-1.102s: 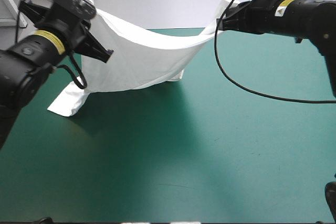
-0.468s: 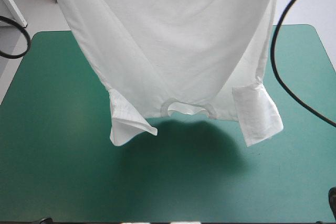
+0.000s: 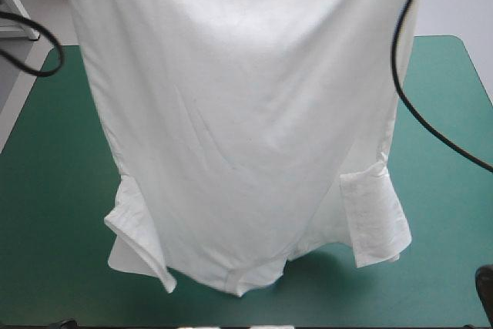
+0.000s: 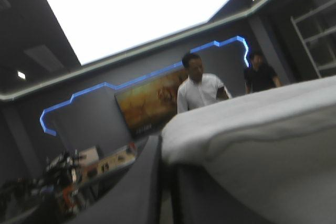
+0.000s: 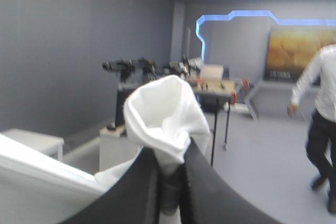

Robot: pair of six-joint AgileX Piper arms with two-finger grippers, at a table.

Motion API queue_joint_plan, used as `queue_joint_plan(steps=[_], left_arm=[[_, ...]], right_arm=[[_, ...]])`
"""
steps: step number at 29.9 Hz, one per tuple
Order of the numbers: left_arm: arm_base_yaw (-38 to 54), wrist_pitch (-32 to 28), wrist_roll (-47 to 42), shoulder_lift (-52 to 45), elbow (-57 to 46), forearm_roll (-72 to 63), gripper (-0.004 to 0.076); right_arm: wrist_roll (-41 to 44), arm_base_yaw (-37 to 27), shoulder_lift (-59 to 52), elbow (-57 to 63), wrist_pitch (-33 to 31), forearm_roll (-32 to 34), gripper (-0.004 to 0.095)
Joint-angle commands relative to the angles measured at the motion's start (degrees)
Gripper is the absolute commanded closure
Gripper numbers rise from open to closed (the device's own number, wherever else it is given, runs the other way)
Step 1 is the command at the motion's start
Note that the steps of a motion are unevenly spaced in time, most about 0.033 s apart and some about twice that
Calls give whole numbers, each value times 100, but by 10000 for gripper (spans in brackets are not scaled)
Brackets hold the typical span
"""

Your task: Fold the cloth

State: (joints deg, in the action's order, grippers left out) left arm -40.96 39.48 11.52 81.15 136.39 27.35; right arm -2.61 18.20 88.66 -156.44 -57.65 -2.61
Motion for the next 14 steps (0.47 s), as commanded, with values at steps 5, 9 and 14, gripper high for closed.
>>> queue_joint_plan(steps=[5, 9, 14], left_arm=[[748, 948, -927, 1038, -91, 231, 733], [1765, 1120, -794, 1600, -233, -1348, 733], [2683, 1289, -375, 2493, -247, -2735, 733]], right_arm=[[565, -1, 793, 940, -596, 543, 927], [622, -126, 1273, 1402, -587, 526, 927], [672, -677, 2002, 1669, -554, 24, 927]])
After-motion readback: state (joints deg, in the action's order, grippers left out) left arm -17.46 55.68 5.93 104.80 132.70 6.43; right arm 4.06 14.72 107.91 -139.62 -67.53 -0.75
